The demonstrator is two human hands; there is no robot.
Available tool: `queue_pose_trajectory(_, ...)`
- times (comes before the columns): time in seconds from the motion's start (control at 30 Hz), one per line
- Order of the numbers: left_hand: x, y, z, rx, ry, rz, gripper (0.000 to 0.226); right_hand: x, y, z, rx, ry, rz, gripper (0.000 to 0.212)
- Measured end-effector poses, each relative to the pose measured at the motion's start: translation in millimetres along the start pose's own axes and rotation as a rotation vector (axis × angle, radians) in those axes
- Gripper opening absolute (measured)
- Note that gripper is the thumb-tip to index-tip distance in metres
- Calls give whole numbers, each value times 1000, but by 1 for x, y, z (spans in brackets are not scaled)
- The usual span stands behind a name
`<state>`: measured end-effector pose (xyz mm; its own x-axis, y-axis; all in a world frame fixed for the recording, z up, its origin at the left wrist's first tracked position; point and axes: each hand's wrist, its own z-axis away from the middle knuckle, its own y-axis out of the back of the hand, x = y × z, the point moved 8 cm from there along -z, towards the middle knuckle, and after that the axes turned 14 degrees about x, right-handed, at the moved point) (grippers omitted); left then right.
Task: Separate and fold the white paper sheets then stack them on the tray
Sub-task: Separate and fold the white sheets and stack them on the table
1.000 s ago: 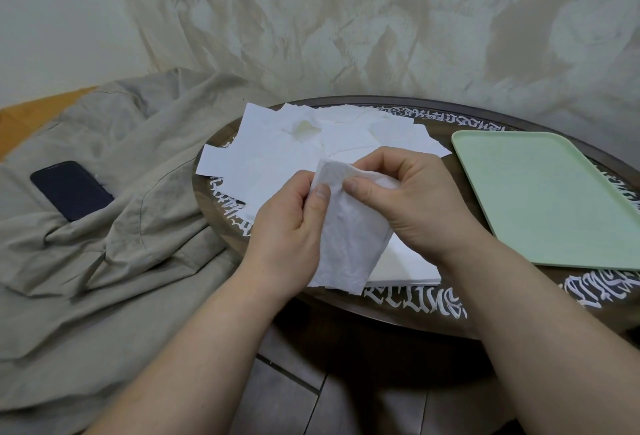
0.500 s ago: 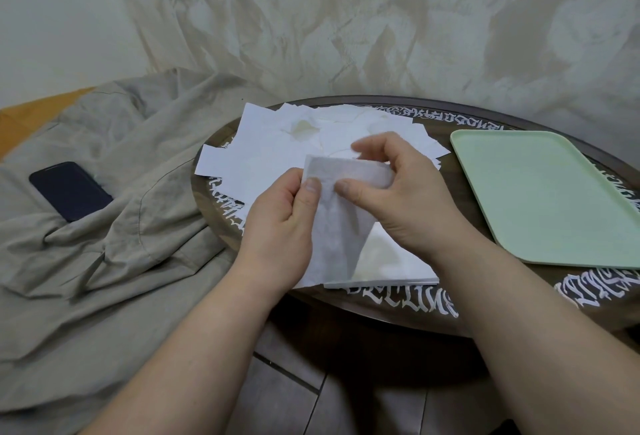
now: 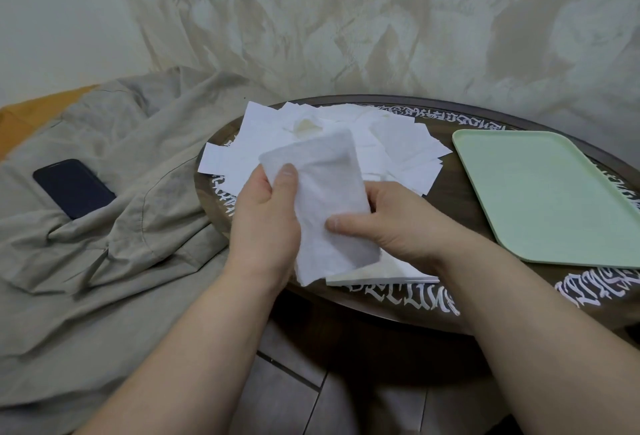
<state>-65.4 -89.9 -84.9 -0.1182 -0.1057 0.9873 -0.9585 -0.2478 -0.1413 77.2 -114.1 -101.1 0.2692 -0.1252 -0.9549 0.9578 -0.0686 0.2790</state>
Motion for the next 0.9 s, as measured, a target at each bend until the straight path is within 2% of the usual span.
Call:
queue_pose_trajectory(0.07,-5,7,-7,76,125,120,19,7,-2,4,-62,-38,121,20)
queue_pose_trajectory(0.1,-6,11,-11,94,163,145,19,7,3,2,-18,-47,96,18)
queue_pose_trajectory(0.2,-15,20,-20,78,228,73,13,6,37,-9,289,-129,-313,7)
queue_pose_trajectory(0.27,-24,21,-22,53,258,10,13,11,48,-11,344,-193,-536,6)
queue_pose_trajectory(0.3,-28,20,-21,51,274,6,13,15,47,-10,309,-225,-544,8)
queue_pose_trajectory(0.37,-33,15,-19,49,305,22,13,25,41,-6,220,-257,-391,13)
queue_pose_trajectory(0.43,-37,10,-16,30,325,6,14,29,42,-3,221,-237,-260,14)
queue_pose_trajectory(0.6,-53,-1,-7,-88,277,-270,12,30,82,-1,389,-183,-218,16)
queue_pose_trajectory(0.73,-61,-7,1,-165,204,-456,14,58,90,8,393,-232,-133,37)
queue_pose_trajectory(0.9,-72,-9,1,-210,129,-595,10,84,90,16,372,-264,-71,43)
